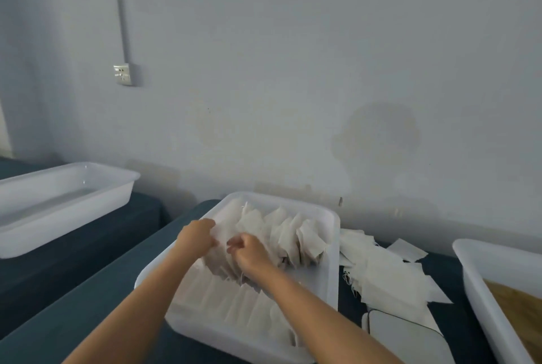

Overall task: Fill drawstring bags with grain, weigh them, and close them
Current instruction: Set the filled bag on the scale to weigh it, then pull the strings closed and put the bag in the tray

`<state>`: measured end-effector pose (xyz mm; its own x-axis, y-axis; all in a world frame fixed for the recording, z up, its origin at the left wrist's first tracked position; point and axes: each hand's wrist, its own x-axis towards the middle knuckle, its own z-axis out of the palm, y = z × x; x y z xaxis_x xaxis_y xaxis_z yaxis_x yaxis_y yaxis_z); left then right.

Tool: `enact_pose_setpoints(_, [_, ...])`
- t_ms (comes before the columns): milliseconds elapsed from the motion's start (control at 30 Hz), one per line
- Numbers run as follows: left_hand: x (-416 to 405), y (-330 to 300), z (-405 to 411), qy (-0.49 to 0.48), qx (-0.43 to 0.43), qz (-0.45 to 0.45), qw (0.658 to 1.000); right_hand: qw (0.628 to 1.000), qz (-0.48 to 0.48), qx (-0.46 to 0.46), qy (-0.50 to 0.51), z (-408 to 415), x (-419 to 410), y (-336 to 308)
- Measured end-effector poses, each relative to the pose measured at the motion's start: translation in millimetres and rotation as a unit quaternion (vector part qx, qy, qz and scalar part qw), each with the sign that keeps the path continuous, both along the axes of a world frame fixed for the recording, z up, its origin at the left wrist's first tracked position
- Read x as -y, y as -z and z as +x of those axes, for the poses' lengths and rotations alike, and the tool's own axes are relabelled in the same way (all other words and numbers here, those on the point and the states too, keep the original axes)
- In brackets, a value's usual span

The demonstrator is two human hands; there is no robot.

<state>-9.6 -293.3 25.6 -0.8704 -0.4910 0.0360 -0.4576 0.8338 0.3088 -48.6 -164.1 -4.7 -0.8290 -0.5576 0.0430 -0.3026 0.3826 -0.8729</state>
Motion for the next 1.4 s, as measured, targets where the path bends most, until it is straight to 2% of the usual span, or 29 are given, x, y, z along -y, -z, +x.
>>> enact_pose_setpoints(100, [5,10,-4,0.036,0.087,-0.1,0.99,0.996,0.062,0.023,-0.054,4,14,10])
enact_pose_setpoints(200, [8,22,-10,0.059,0.161,-0.219,0.961,0.987,0.119,0.012,-0.11,10,19,15])
enact_pose_setpoints(333, [4,33,-16,0.068,0.172,-0.332,0.925,0.964,0.204,-0.043,-0.165,14,23,13])
enact_pose_setpoints(400, [-1,37,-19,0.073,0.166,-0.365,0.913,0.957,0.217,-0.053,-0.186,16,18,11])
enact_pose_setpoints(500, [-5,38,-18,0.056,0.132,-0.39,0.91,0.965,0.178,-0.071,-0.177,18,2,0])
enact_pose_setpoints(633, [-9,32,-12,0.043,0.047,-0.401,0.914,0.991,-0.003,-0.124,-0.05,-1,-53,-32])
enact_pose_setpoints(700, [-19,24,-15,0.05,-0.003,-0.37,0.928,0.984,-0.059,-0.162,0.042,-22,-96,-44])
enact_pose_setpoints(767, [-37,12,-19,0.054,-0.057,-0.294,0.953,0.969,-0.038,-0.205,0.132,-46,-142,-46])
enact_pose_setpoints(867, [-67,-4,-28,0.08,-0.127,-0.148,0.978,0.952,0.098,-0.217,0.191,-72,-209,-29])
enact_pose_setpoints(1000, [-115,-13,-42,0.134,-0.157,-0.023,0.978,0.951,0.25,-0.116,0.143,-82,-264,6])
enact_pose_setpoints(1067, [-138,-12,-49,0.164,-0.15,0.007,0.975,0.932,0.327,-0.101,0.118,-81,-271,19])
enact_pose_setpoints(1133, [-158,-8,-55,0.184,-0.141,0.023,0.972,0.919,0.355,-0.127,0.117,-79,-271,27])
enact_pose_setpoints(1400, [-204,6,-61,0.224,-0.128,0.055,0.965,0.9,0.331,-0.186,0.214,-83,-280,24])
